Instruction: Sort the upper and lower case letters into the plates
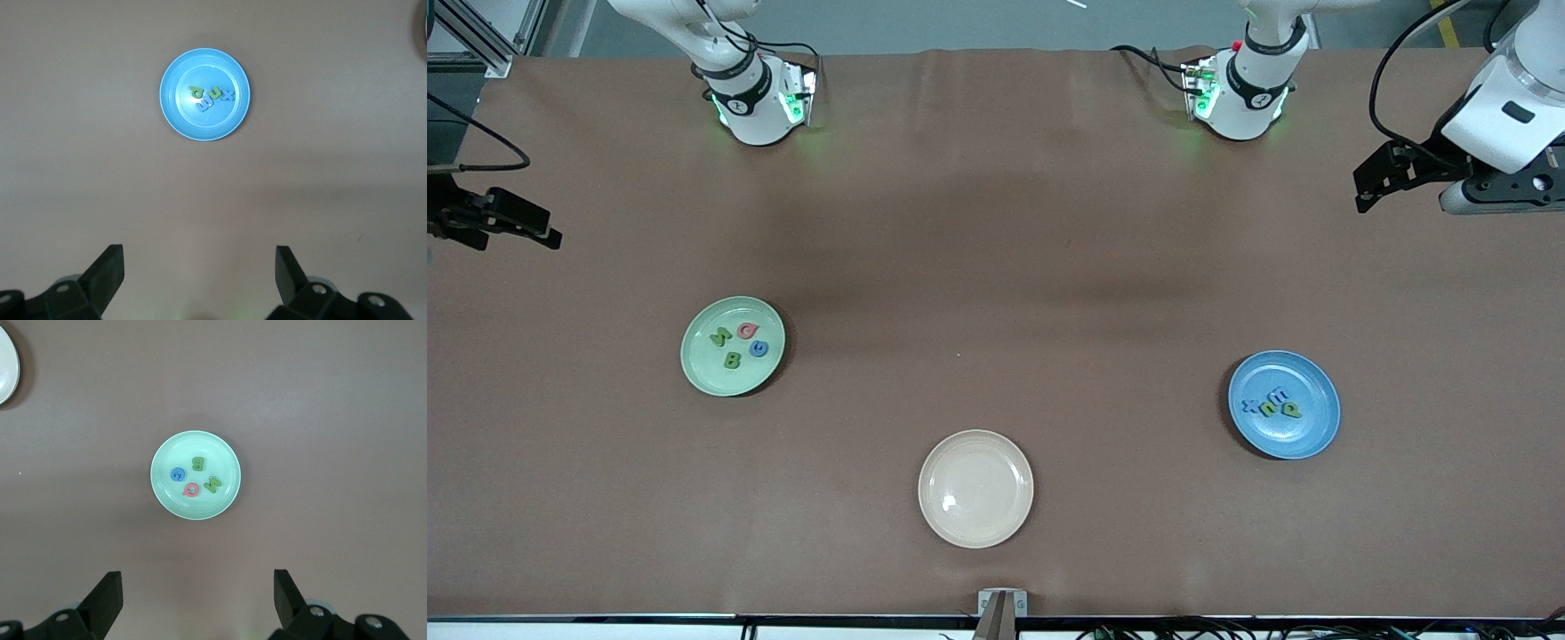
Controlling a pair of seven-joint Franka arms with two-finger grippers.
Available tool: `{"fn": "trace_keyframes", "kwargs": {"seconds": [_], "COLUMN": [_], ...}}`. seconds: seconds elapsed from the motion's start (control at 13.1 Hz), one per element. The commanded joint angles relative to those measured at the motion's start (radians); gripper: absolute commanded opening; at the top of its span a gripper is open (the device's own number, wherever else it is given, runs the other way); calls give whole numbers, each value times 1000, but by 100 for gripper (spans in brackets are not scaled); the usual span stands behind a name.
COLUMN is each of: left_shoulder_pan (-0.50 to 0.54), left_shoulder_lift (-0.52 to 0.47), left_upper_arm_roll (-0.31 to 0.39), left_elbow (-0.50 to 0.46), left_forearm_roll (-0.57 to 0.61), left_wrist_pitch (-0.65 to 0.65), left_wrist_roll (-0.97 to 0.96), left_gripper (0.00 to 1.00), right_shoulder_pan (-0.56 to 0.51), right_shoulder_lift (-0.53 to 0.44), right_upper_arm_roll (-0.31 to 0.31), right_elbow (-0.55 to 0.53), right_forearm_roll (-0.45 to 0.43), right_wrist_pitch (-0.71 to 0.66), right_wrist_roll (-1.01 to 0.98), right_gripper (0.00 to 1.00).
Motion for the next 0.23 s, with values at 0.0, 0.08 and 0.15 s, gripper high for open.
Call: {"fn": "trace_keyframes", "kwargs": {"seconds": [0.0,0.08,0.15], "left_shoulder_pan": [15,15,15], "left_shoulder_lift": [7,8,8], "left_upper_arm_roll": [29,30,30], "left_elbow": [46,48,48], "left_forearm_roll": [-23,-21,-21], "left_wrist_pitch": [-13,-13,-13], "left_wrist_roll": [47,46,47], "left_gripper": [100,100,100], "right_shoulder_pan": [-22,-20,-20], "right_shoulder_lift": [-67,-74,-90], "right_upper_arm_roll": [26,26,26], "right_elbow": [-68,-69,-81], "right_forearm_roll": [-20,-20,-20], "right_wrist_pitch": [12,11,11], "right_wrist_roll": [15,15,14], "right_gripper": [100,100,100]}}
